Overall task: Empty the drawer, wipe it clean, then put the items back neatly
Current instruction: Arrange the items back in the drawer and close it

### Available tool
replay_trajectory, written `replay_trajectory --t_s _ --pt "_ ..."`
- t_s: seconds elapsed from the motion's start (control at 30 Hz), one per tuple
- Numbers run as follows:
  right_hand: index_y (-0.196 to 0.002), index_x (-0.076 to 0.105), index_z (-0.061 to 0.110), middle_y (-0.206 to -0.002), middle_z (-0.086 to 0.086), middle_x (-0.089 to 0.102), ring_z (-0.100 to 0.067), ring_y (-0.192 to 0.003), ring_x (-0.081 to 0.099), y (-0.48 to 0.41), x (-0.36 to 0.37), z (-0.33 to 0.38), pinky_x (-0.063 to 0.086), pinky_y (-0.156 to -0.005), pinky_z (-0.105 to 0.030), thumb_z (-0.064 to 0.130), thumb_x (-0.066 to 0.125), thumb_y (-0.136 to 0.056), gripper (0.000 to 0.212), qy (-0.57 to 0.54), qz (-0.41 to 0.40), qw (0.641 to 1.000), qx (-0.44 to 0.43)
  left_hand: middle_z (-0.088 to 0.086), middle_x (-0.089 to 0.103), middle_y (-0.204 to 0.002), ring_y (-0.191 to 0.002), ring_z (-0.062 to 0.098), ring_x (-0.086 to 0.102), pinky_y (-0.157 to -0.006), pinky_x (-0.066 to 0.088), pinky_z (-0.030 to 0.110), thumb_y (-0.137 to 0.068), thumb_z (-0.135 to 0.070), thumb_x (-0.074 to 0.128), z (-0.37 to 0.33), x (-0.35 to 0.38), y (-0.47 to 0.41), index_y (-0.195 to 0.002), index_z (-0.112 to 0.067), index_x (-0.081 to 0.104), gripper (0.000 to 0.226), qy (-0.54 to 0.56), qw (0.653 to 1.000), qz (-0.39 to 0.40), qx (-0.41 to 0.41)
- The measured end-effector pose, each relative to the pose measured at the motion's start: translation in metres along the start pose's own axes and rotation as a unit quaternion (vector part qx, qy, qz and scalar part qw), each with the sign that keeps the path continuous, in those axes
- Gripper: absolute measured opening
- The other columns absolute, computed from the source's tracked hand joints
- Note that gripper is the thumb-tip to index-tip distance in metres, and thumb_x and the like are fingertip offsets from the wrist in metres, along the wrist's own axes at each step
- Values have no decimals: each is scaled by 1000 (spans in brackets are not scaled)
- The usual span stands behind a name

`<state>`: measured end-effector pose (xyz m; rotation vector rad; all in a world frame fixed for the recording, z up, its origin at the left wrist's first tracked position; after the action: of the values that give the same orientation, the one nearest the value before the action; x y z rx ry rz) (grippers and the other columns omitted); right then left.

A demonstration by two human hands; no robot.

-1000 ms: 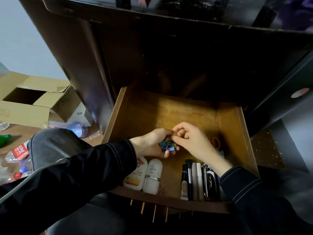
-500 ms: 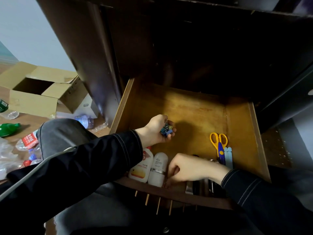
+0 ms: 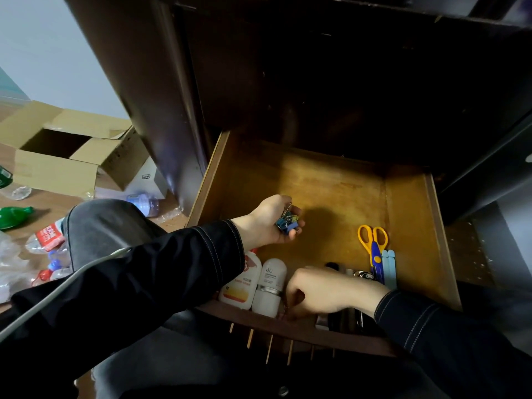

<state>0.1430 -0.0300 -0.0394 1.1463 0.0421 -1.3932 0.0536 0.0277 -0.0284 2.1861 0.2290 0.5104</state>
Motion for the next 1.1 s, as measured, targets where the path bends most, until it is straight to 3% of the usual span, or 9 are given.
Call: replay_trajectory --t_s 0.1,0.2,0.33,0.43,0.57,0.77,0.83,1.0,1.1 --pt "-83 75 16 -64 8 65 0 -54 54 8 -17 -15 40 -53 -18 34 70 -91 21 -81 -31 996 13 13 58 -84 -65 21 53 -41 41 18 -104 -36 36 2 1 -1 -87 -9 57 38 -17 1000 8 -7" --pt "-77 73 24 -64 6 70 2 -49 54 29 -63 -53 46 -54 -22 41 65 -93 25 -143 -177 969 93 12 58 -84 -64 21 53 -44 41 20 -105 -39 35 5 2 -2 -87 -10 58 41 -48 999 9 -11" --pt "-90 70 37 -83 18 70 3 -82 64 61 -114 -64 54 -81 -26 43 63 -87 10 -210 -413 883 71 13 61 -79 -63 21 55 -48 40 22 -105 -48 30 15 11 0 -92 -9 58 50 -111 993 36 -33" --pt "-99 72 34 -84 16 70 0 -73 64 58 -118 -49 52 -69 -17 33 69 -89 10 -215 -424 879 26 12 63 -78 -62 20 57 -46 40 22 -104 -57 25 22 19 2 -91 -8 59 61 -142 985 85 -52" --pt "-89 70 35 -62 25 64 4 -51 57 53 -113 -38 42 -54 -9 22 72 -91 14 -195 -402 895 5 12 64 -78 -62 21 58 -46 41 21 -102 -61 24 25 25 5 -102 -9 57 61 -153 980 114 -62" --pt "-90 73 33 -87 17 72 5 -75 65 70 -128 -45 50 -67 -12 27 69 -92 7 -272 -462 844 -1 12 65 -74 -58 21 57 -47 41 19 -102 -61 25 17 15 -2 -90 -7 62 67 -124 990 58 -35" --pt "-86 74 29 -83 13 73 6 -66 61 71 -125 -55 48 -61 -15 29 68 -92 8 -296 -435 850 24 13 64 -73 -56 22 56 -46 42 20 -104 -56 28 9 6 -5 -90 -7 62 62 -98 995 6 -5" --pt "-78 76 22 -76 16 71 4 -60 58 39 -70 -46 41 -53 -13 33 74 -88 15 -123 -205 969 69 13 62 -78 -57 21 54 -45 43 20 -105 -49 29 -1 -5 -9 -89 -8 61 54 -62 997 -35 22" --pt "-81 79 18 -80 12 74 1 -70 63 23 -37 -25 48 -65 -21 28 74 -86 12 -70 -87 993 34 13 62 -78 -57 21 55 -44 43 19 -105 -47 29 2 -2 -8 -89 -8 61 53 -55 998 -23 15"
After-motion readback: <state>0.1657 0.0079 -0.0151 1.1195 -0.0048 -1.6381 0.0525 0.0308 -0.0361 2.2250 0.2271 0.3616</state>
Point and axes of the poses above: each hand's wrist, its own y-axis away from the middle knuckle, its own x-axis out of the palm, z = x × y, the point moved 9 cm from there along -y, towards the middle knuckle
